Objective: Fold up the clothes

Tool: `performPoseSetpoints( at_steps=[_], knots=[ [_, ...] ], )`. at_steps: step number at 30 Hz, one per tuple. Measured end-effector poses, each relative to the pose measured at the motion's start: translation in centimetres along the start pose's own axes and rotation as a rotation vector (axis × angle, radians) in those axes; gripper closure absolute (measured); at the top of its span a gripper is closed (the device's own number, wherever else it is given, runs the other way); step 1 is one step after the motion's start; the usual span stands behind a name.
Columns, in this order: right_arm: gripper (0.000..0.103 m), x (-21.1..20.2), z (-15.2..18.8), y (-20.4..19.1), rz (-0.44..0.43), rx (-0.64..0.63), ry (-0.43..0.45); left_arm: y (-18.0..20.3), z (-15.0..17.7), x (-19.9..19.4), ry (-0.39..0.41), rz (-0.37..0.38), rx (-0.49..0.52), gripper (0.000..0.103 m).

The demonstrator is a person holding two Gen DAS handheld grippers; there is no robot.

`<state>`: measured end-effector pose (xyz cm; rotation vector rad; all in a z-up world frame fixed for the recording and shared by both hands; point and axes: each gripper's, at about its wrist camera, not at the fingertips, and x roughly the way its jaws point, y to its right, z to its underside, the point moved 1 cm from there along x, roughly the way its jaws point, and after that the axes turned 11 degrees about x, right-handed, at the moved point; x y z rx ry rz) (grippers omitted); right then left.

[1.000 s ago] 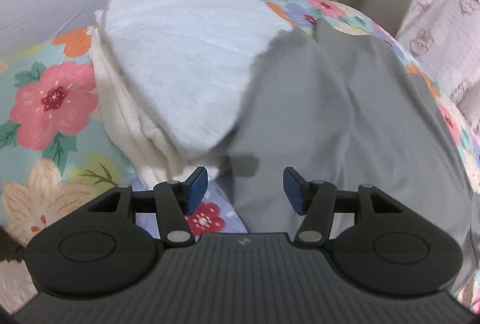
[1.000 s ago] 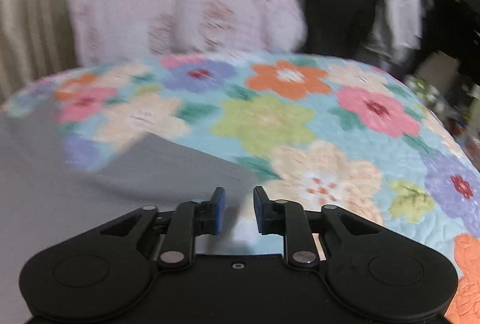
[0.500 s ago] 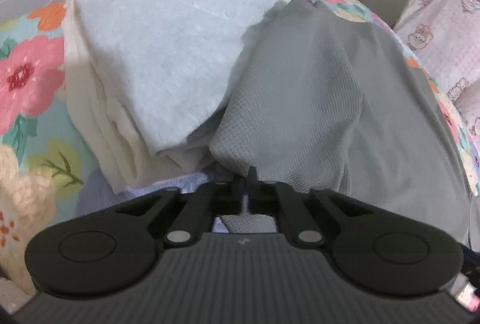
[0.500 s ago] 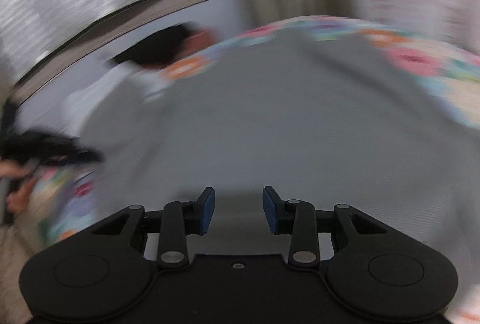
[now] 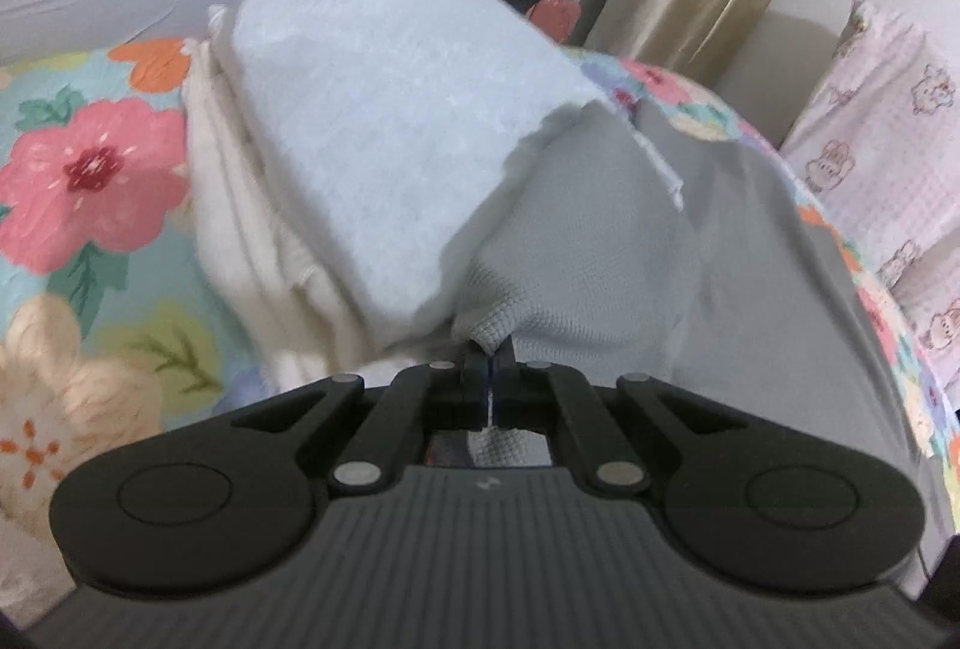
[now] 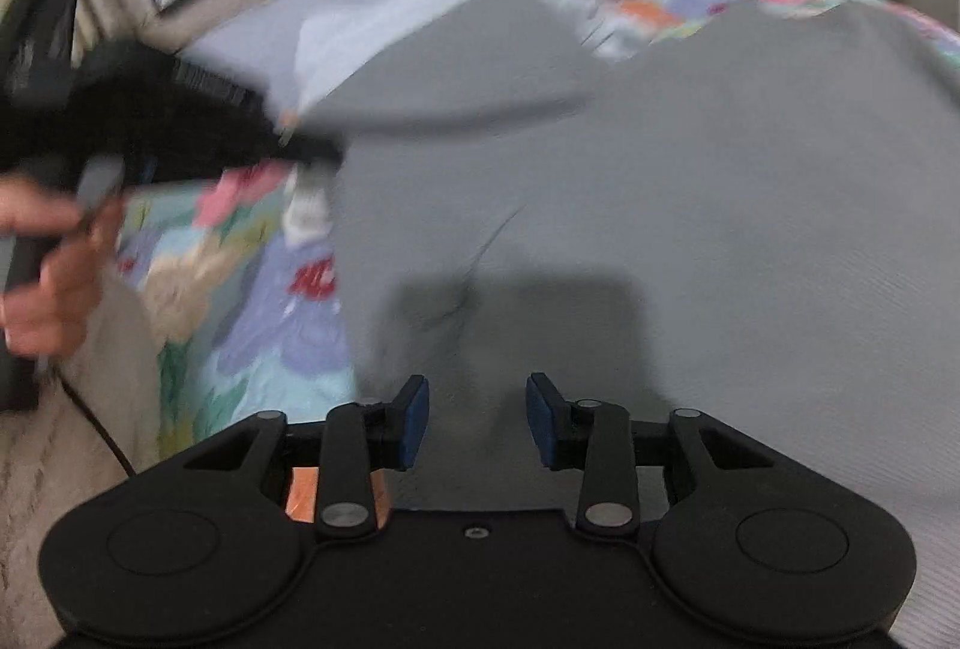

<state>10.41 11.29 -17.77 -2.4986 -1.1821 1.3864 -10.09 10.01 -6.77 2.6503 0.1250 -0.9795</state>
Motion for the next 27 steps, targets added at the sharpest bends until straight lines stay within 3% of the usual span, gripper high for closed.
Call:
performPoseSetpoints(
  at_steps=[3,6,9,10,13,17,20,22,23,27],
  knots=[
    [0.058,0.2,0.3,-0.3,0.001,-0.009,0.005,1.7,-0.7,-0.8,0.061,0.077,0.05,0.103],
    [0.058,-2.3,0.3,1.3,-0.045,0.101,0.04,4.8,-1.6,-1.8,0.116,0.175,0.134,0.103],
    [0.057,-6.0,0.6,4.4,0.046,0.244,0.171,10.5,-2.0,-1.7,0.09,0.267,0.272,0.103],
    [0.057,-7.0,0.8,5.7,0.119,0.289,0.205,12.6,-1.6,-1.4,0.077,0.301,0.325,0.103],
    [0.057,-9.5,1.6,9.2,0.242,0.394,0.27,18.7,1.6,1.8,-0.07,0.407,0.511,0.102],
    [0.057,-12.0,3.1,11.9,0.286,0.506,0.308,21.9,7.3,6.1,-0.31,0.402,0.688,0.099],
    [0.057,-12.6,3.7,11.6,0.31,0.483,0.306,20.1,8.0,4.8,-0.365,0.413,0.662,0.084],
    [0.057,-12.7,3.6,10.9,0.323,0.444,0.305,18.0,7.2,3.3,-0.363,0.433,0.599,0.061],
    [0.057,-12.9,3.4,10.5,0.319,0.422,0.307,16.5,6.4,2.5,-0.337,0.451,0.547,0.056],
    [0.057,-12.4,1.1,7.7,0.237,0.267,0.312,11.3,4.4,2.2,-0.296,0.41,0.359,0.053]
  ],
)
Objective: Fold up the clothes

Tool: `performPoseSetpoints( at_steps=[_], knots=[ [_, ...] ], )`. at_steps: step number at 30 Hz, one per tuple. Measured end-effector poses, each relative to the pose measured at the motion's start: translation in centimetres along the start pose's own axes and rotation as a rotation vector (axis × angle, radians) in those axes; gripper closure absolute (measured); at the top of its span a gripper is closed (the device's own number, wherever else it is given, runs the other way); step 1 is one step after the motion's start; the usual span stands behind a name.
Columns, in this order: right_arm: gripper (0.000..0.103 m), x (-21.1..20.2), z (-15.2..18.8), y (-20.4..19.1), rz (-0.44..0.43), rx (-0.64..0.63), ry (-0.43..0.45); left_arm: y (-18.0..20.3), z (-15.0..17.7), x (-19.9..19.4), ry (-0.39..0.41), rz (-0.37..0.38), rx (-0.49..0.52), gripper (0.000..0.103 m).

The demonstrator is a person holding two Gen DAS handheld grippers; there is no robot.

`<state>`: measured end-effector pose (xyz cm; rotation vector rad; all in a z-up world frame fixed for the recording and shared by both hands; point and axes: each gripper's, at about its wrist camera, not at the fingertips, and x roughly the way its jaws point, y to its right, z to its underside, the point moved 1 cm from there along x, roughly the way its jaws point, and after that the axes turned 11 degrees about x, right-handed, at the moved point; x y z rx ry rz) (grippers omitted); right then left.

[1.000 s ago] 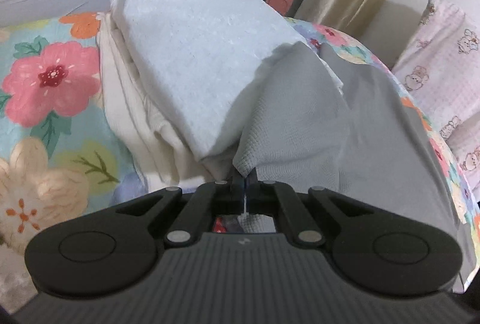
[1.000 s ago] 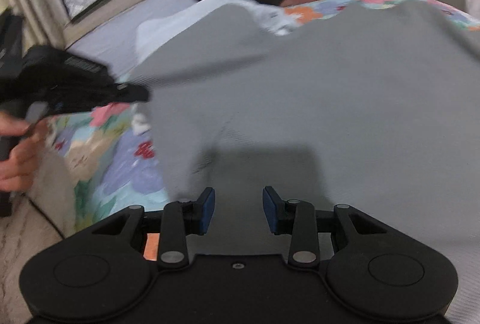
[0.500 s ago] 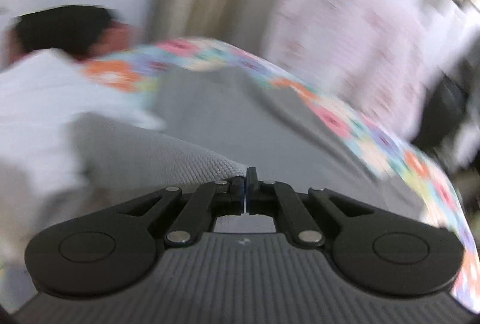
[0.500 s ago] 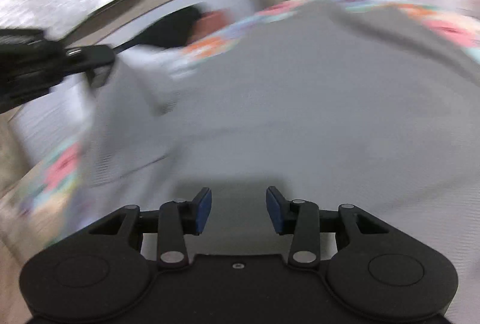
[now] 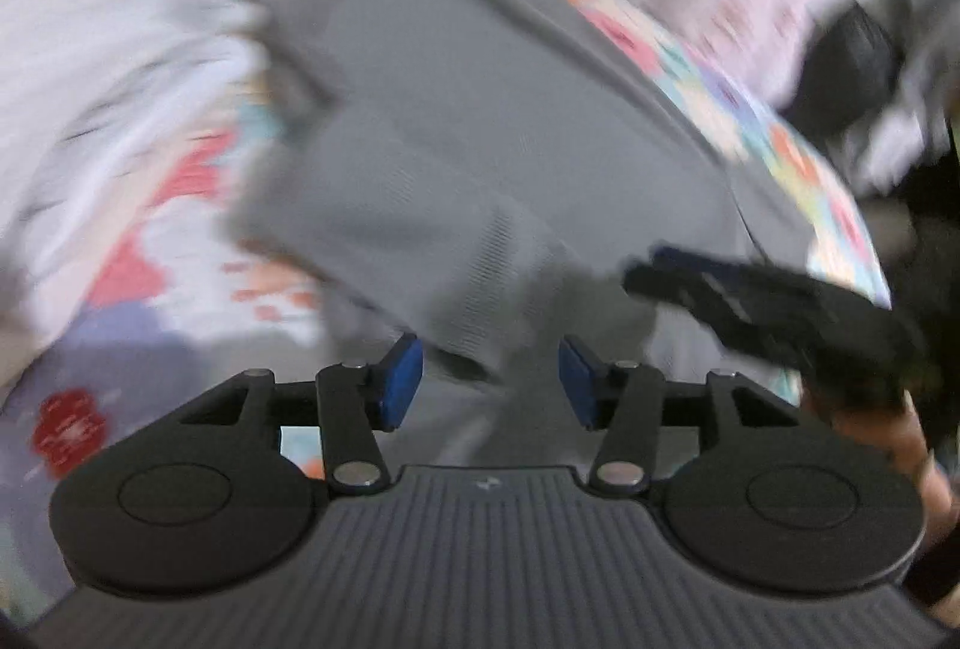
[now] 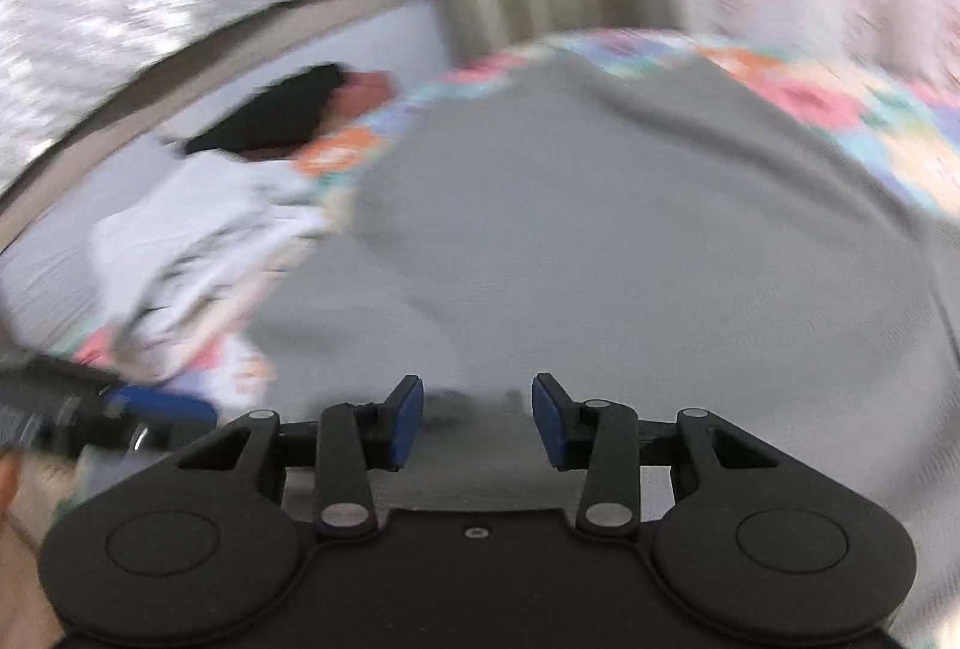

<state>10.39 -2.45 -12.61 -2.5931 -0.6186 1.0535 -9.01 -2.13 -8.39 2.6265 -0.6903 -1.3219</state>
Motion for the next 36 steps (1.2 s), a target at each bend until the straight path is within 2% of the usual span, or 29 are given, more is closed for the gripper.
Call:
performPoseSetpoints(
  at_steps=[2,5,8,10,11,12,13,14,16,20,21,22,24,25,27,29,32,34,36],
  knots=[
    [0.057,0.5,-0.1,-2.9,-0.054,-0.113,-0.013,-2.6,0.1,0.1,-0.011,-0.042,-0.087,0.053],
    [0.047,2.3,0.5,-6.7,-0.106,-0.255,-0.069,-5.6,0.9,0.7,-0.032,-0.092,-0.212,0.053],
    [0.034,5.5,1.9,-9.1,-0.061,-0.392,-0.15,-6.7,1.1,1.4,-0.042,-0.119,-0.236,0.054],
    [0.036,8.0,2.8,-9.7,0.046,-0.499,-0.183,-6.8,1.1,1.8,-0.049,-0.141,-0.227,0.054],
    [0.042,8.8,2.8,-9.7,0.098,-0.527,-0.181,-6.7,1.1,1.8,-0.05,-0.144,-0.221,0.054],
    [0.055,9.3,2.5,-9.4,0.128,-0.526,-0.177,-6.6,1.1,1.8,-0.049,-0.144,-0.217,0.054],
    [0.071,9.1,1.6,-8.7,0.111,-0.465,-0.167,-6.5,1.1,1.7,-0.049,-0.142,-0.211,0.054],
    [0.097,8.7,0.6,-8.0,0.098,-0.393,-0.149,-6.4,1.1,1.6,-0.047,-0.137,-0.203,0.054],
    [0.097,7.3,-1.7,-5.6,0.078,-0.207,-0.085,-5.9,1.1,1.5,-0.037,-0.128,-0.178,0.054],
    [0.097,4.9,-4.3,1.5,0.033,0.181,-0.017,-3.9,0.7,2.2,-0.018,-0.097,-0.094,0.054],
    [0.097,4.5,-4.8,3.0,0.04,0.256,-0.006,-3.2,0.6,2.3,-0.015,-0.09,-0.064,0.054],
    [0.097,4.6,-4.8,4.2,0.086,0.288,-0.007,-2.4,0.5,2.5,-0.014,-0.086,-0.023,0.054],
    [0.096,4.9,-4.7,6.3,0.16,0.347,-0.035,-0.6,0.6,2.9,-0.024,-0.083,0.08,0.053],
    [0.095,5.2,-4.6,7.1,0.164,0.379,-0.061,0.3,0.7,3.1,-0.031,-0.081,0.132,0.053],
    [0.094,5.4,-4.0,8.5,0.154,0.445,-0.077,1.9,0.9,3.5,-0.047,-0.069,0.222,0.047],
    [0.091,5.5,-3.6,9.1,0.136,0.468,-0.069,2.9,1.2,4.2,-0.068,-0.052,0.271,0.044],
    [0.085,5.0,-3.3,9.2,0.1,0.458,-0.045,3.7,1.5,5.5,-0.092,-0.105,0.327,0.043],
    [0.076,4.6,-3.4,8.8,0.094,0.42,-0.036,4.0,1.3,6.4,-0.099,-0.142,0.349,0.042],
    [0.053,4.0,-3.4,8.1,0.09,0.361,-0.029,4.1,1.1,7.4,-0.1,-0.169,0.358,0.042]
  ],
)
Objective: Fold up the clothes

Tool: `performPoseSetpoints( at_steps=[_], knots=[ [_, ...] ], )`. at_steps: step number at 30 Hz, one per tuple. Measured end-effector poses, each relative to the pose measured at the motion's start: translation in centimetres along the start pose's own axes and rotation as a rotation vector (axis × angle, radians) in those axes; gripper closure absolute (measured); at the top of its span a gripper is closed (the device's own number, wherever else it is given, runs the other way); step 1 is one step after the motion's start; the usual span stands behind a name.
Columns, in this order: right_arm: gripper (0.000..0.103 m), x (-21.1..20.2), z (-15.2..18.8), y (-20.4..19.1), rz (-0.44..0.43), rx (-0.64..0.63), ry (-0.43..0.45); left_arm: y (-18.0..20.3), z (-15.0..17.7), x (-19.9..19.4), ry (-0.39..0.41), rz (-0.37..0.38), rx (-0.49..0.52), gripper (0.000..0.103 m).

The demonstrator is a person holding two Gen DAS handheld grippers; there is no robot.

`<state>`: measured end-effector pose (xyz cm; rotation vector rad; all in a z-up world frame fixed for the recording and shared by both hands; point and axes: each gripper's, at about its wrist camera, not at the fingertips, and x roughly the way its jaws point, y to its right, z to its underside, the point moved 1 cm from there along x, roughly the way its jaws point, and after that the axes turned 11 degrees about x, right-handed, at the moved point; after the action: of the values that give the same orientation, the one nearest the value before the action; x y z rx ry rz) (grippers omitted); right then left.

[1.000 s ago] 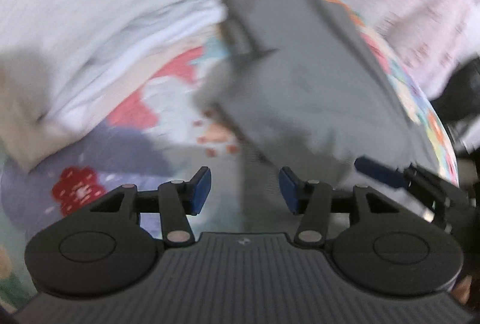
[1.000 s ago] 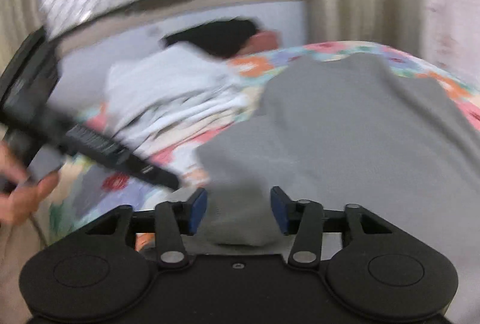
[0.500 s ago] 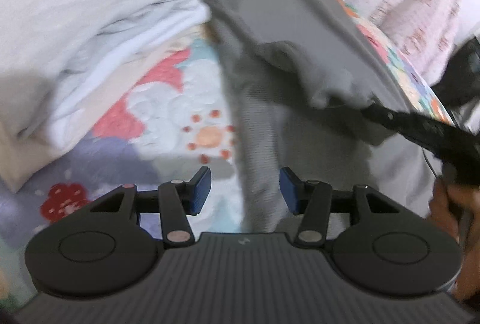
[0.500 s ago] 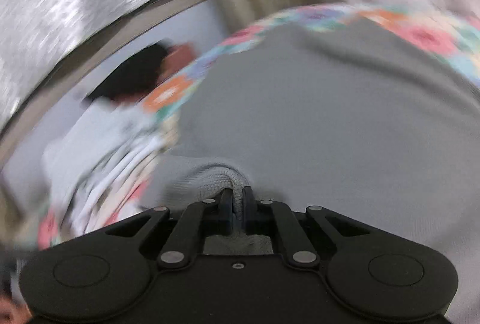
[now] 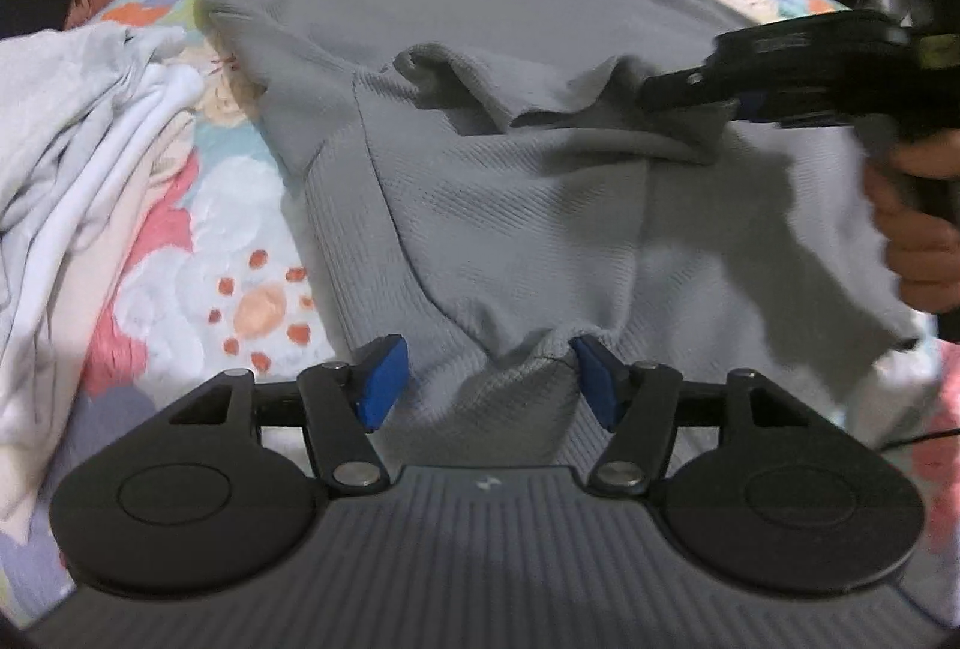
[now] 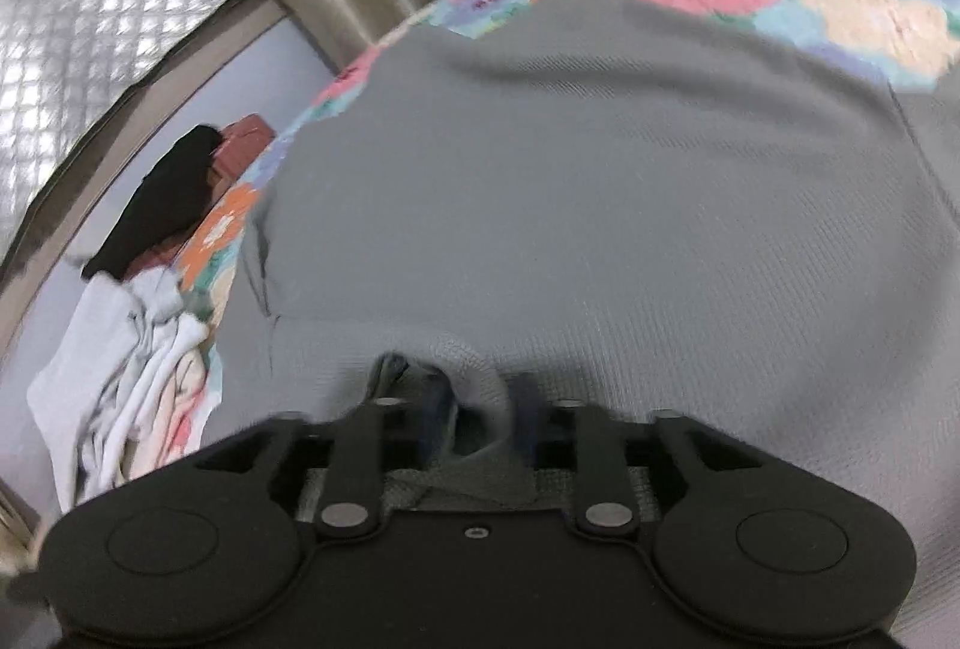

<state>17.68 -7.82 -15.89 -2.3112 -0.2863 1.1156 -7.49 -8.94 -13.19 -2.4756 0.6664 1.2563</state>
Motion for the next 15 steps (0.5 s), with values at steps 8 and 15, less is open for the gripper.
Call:
performPoseSetpoints(
  at_steps=[8,15],
  knots=[
    [0.048,1.4,1.0,-1.8,0.051,-0.241,-0.025,-1.0,-0.1,-0.1,0.012,-0.039,-0.069,0.097],
    [0.095,1.0,-0.3,-3.4,0.039,-0.129,-0.085,-2.0,2.0,-6.0,0.101,-0.223,-0.151,0.099]
  ],
)
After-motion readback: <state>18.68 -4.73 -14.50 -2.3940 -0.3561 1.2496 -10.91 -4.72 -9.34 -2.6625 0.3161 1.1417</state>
